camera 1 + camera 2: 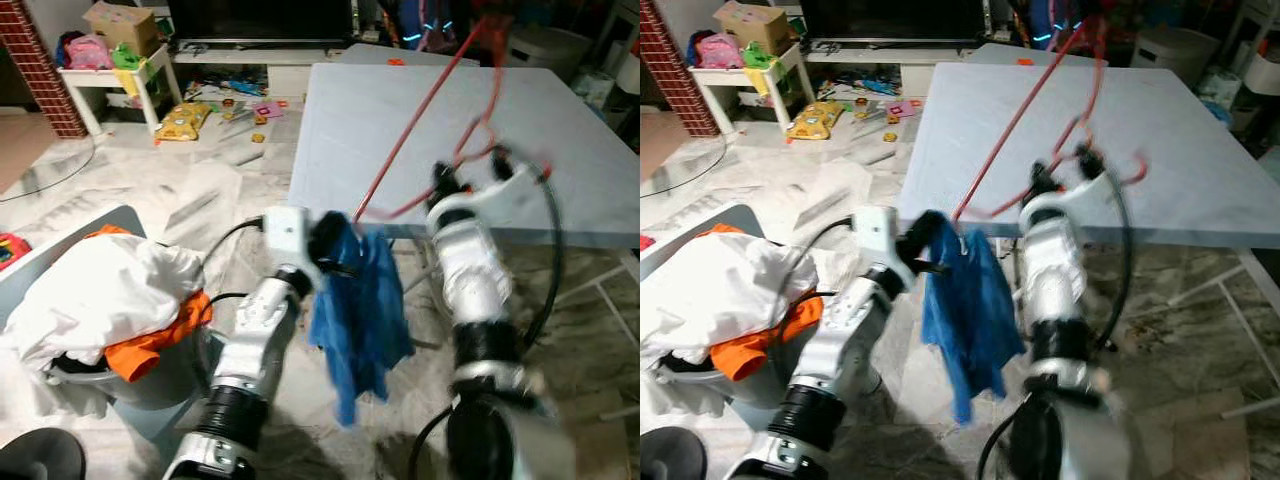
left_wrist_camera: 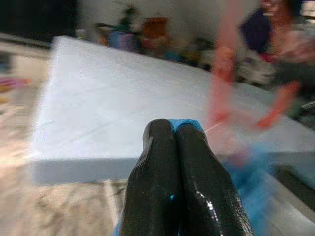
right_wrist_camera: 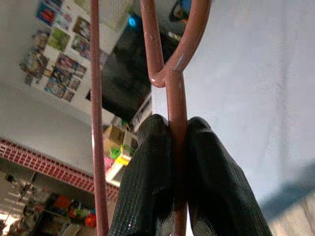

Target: Hang hanger

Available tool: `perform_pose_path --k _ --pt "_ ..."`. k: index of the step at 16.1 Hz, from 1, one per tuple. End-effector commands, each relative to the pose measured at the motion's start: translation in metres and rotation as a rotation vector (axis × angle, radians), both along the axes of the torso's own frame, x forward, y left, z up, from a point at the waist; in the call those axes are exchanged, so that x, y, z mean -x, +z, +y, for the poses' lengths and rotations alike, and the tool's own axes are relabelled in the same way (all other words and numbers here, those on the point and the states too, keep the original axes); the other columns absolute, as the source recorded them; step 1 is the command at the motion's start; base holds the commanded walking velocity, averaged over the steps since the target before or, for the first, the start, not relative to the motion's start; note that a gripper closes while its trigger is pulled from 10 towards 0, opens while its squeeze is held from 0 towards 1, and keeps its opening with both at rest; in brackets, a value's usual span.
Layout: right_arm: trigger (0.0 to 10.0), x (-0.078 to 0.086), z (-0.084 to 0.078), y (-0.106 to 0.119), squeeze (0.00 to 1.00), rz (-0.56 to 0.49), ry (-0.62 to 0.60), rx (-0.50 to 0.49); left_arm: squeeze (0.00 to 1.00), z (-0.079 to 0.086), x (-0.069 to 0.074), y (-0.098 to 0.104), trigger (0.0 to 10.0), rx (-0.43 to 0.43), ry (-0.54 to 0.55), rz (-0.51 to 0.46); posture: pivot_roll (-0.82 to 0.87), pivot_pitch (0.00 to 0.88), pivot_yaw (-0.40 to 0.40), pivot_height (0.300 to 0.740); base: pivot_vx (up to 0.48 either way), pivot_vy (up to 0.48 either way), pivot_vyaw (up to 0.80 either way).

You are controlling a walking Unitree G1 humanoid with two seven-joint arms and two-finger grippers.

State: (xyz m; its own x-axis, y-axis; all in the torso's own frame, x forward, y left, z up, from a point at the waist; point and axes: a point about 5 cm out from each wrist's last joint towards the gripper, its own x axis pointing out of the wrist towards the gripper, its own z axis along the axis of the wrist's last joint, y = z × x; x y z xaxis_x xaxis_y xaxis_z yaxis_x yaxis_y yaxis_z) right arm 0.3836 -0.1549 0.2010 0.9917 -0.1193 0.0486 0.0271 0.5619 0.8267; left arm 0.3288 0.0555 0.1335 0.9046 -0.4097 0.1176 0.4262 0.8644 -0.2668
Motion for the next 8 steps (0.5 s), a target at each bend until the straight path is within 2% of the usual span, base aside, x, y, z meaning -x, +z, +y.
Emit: perform_pose_path --k 1,2,4,5,7,8 --pt "0.0 -0.003 -0.009 0.014 0.0 -0.021 -0.043 -0.032 0.0 0.014 -0.003 -0.009 0.0 -0.009 0.081 0.034 -0.13 0.0 0.008 0.74 0.0 0.0 0.0" --pt "0.0 -0.004 -0.009 0.019 0.0 -0.025 -0.047 -0.035 0.0 0.024 -0.006 -0.015 0.0 -0.016 0.137 0.065 -0.13 0.0 0.007 0.74 0.0 0.0 0.0" --pt "0.0 -0.003 0.0 0.029 0.0 -0.044 -0.021 -0.058 0.0 0.033 -0.012 -0.019 0.0 -0.007 0.204 0.102 -0.14 0.0 0.006 0.74 0.0 0.0 0.0" --pt "0.0 -0.001 0.012 0.039 0.0 -0.07 0.032 -0.097 0.0 0.035 -0.016 -0.022 0.0 0.006 0.235 0.132 -0.14 0.0 0.006 0.74 0.0 0.0 0.0" --pt "0.0 0.006 0.03 0.049 0.0 -0.078 0.12 -0.127 0.0 0.03 -0.022 -0.02 0.0 0.017 0.226 0.136 -0.15 0.0 0.008 0.74 0.0 0.0 0.0" --pt "0.0 0.006 0.03 0.049 0.0 -0.078 0.12 -0.127 0.0 0.03 -0.022 -0.02 0.0 0.017 0.226 0.136 -0.15 0.0 0.008 0.74 0.0 0.0 0.0"
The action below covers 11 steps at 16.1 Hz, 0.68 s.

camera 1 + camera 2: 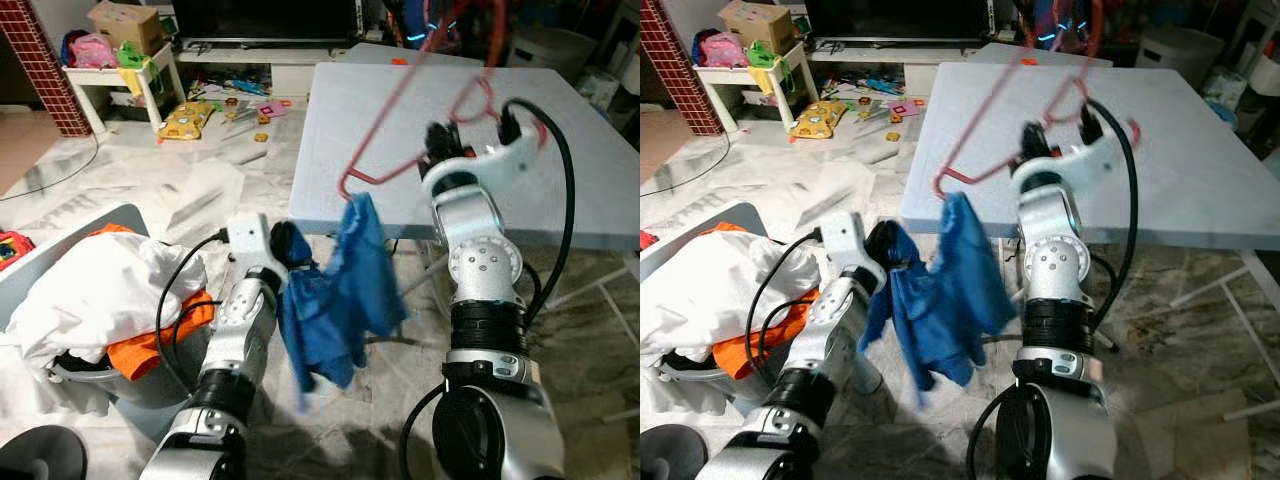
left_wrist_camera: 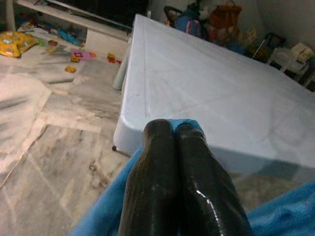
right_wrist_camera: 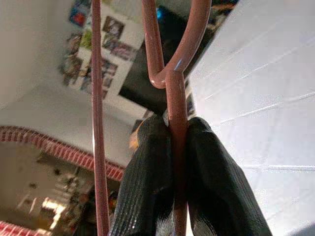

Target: Hang hanger

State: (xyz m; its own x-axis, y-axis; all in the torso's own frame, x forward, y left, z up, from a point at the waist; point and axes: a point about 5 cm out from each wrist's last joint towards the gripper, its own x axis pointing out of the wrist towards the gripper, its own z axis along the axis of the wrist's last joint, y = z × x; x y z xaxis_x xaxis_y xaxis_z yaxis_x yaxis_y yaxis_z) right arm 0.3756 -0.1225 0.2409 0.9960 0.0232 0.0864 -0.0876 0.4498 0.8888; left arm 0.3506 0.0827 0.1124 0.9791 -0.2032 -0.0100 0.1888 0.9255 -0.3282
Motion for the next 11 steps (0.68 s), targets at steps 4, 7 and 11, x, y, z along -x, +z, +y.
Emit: perform_pose_path --k 4,7,11 --pt "0.0 0.035 0.022 -0.006 0.0 -0.006 0.221 0.015 0.0 -0.026 -0.008 0.013 0.0 0.105 -0.07 -0.009 -0.17 0.0 0.021 0.74 0.0 0.0 0.0" --pt "0.0 0.049 0.042 -0.005 0.0 -0.041 0.343 -0.051 0.0 -0.055 -0.013 0.026 0.0 0.271 -0.123 0.053 -0.18 0.0 0.031 0.74 0.0 0.0 0.0" --pt "0.0 0.072 0.059 0.004 0.0 -0.18 0.579 0.059 0.0 -0.057 -0.027 0.051 0.0 0.369 -0.086 0.028 -0.18 0.0 0.037 0.74 0.0 0.0 0.0"
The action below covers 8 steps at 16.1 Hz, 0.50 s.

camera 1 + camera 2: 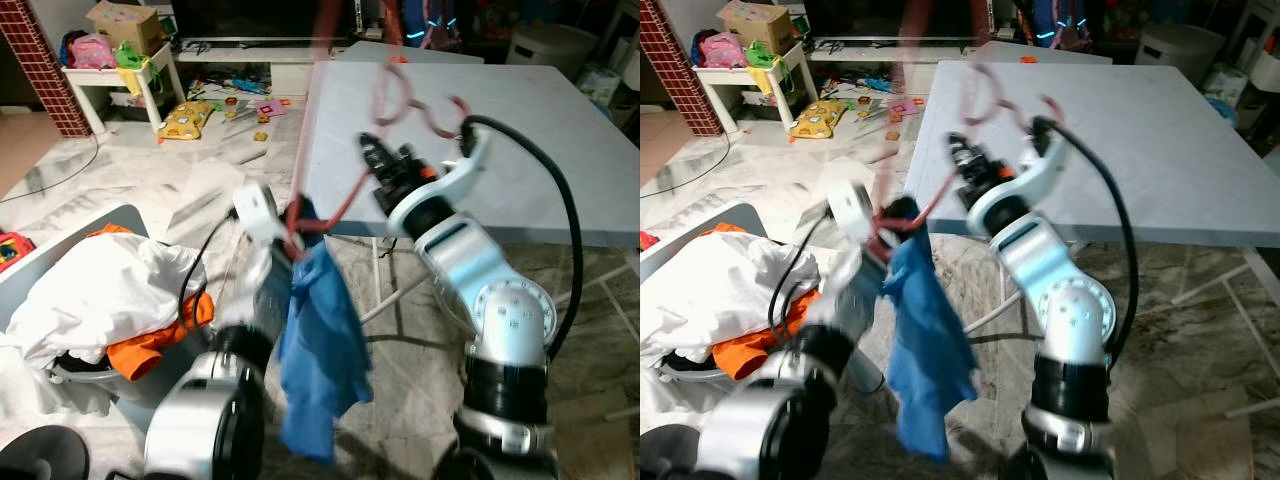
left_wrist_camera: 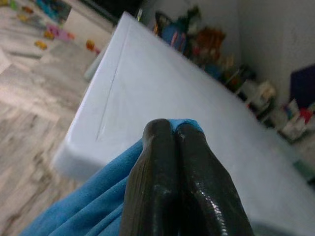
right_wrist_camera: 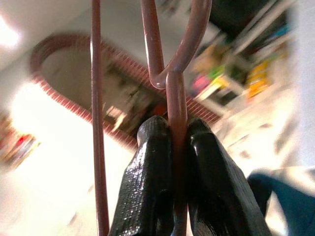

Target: Hang hanger

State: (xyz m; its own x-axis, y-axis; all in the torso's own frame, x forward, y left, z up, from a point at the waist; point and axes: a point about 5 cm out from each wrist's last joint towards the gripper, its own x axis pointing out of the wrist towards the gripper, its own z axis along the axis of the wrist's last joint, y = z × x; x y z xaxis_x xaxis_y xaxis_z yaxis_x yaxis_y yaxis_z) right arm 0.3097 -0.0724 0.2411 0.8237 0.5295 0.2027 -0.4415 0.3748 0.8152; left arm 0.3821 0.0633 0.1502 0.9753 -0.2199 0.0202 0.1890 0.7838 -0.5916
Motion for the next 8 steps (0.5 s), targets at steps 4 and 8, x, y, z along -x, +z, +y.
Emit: perform_pose_path --k 4,8 --pt "0.0 -0.013 -0.039 -0.026 0.0 -0.023 -0.192 0.25 0.0 -0.025 0.007 -0.001 0.0 -0.038 -0.135 0.003 -0.17 0.0 0.035 0.74 0.0 0.0 0.0" --pt "0.0 -0.037 -0.078 -0.044 0.0 -0.022 -0.473 0.501 0.0 -0.026 0.043 -0.042 0.0 -0.294 -0.381 0.016 -0.14 0.0 0.023 0.74 0.0 0.0 0.0"
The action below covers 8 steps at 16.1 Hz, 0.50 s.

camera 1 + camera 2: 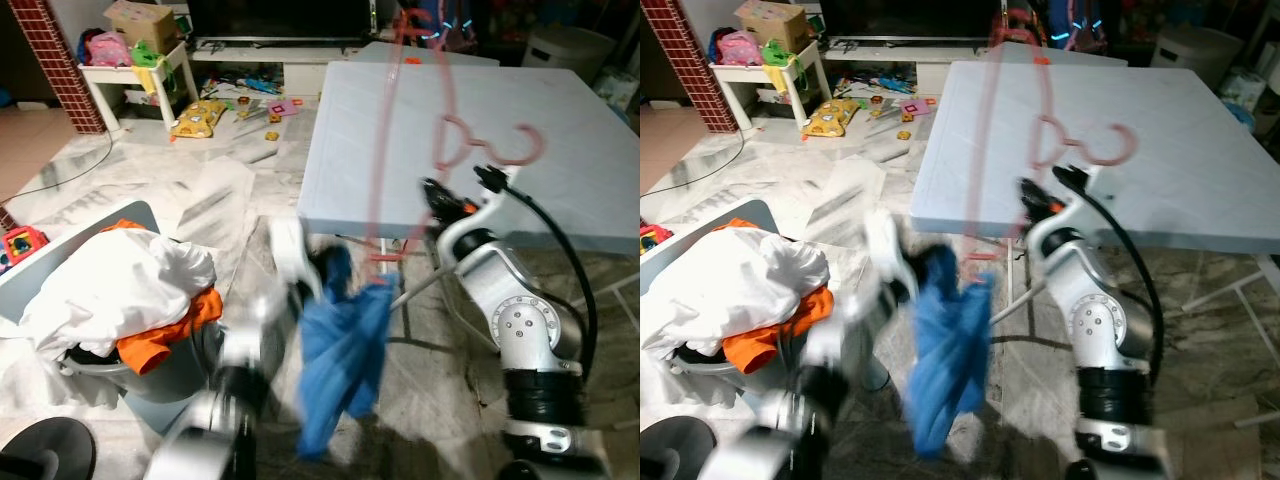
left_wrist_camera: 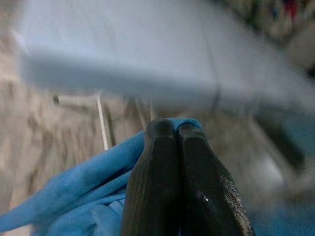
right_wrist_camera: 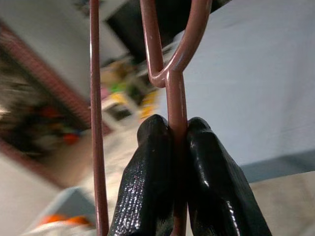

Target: Hang hanger

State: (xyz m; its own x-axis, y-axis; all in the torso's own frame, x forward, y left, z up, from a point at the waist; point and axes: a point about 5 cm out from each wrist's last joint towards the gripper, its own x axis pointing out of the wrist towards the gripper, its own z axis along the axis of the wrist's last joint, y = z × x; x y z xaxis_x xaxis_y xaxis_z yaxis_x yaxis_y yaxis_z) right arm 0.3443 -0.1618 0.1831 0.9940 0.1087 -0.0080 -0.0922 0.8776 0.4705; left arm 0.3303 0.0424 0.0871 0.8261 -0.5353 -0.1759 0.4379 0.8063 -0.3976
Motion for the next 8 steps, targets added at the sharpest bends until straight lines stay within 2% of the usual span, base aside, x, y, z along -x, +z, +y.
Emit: perform_pose_path --k 1,2,3,4,5,6,8 --pt "0.0 -0.006 0.005 0.01 0.0 -0.059 -0.027 0.125 0.0 0.001 -0.003 0.018 0.0 -0.025 -0.026 -0.084 -0.13 0.0 0.02 0.74 0.0 0.0 0.0" --pt "0.0 -0.013 -0.01 -0.005 0.0 0.052 -0.181 0.182 0.0 0.012 0.001 0.012 0.0 -0.06 0.009 -0.085 -0.13 0.0 0.018 0.74 0.0 0.0 0.0" --pt "0.0 -0.015 -0.015 -0.031 0.0 0.243 -0.245 -0.016 0.0 0.022 0.004 0.01 0.0 -0.118 0.051 -0.106 -0.12 0.0 0.009 0.74 0.0 0.0 0.0" --pt "0.0 -0.014 0.0 -0.041 0.0 0.294 -0.127 -0.042 0.0 0.028 0.005 0.009 0.0 -0.141 0.08 -0.116 -0.11 0.0 0.007 0.74 0.0 0.0 0.0" --pt "0.0 -0.013 0.018 -0.044 0.0 0.303 0.016 -0.105 0.0 0.034 0.006 0.011 0.0 -0.158 0.116 -0.139 -0.11 0.0 0.007 0.74 0.0 0.0 0.0" --pt "0.0 -0.011 0.022 -0.048 0.0 0.326 0.018 -0.219 0.0 0.043 0.007 0.014 0.0 -0.185 0.159 -0.181 -0.12 0.0 0.003 0.74 0.0 0.0 0.0" --pt "0.0 -0.006 0.012 -0.06 0.0 0.295 0.034 -0.03 0.0 0.055 0.012 0.015 0.0 -0.188 0.223 -0.2 -0.1 0.0 0.0 0.74 0.0 0.0 0.0"
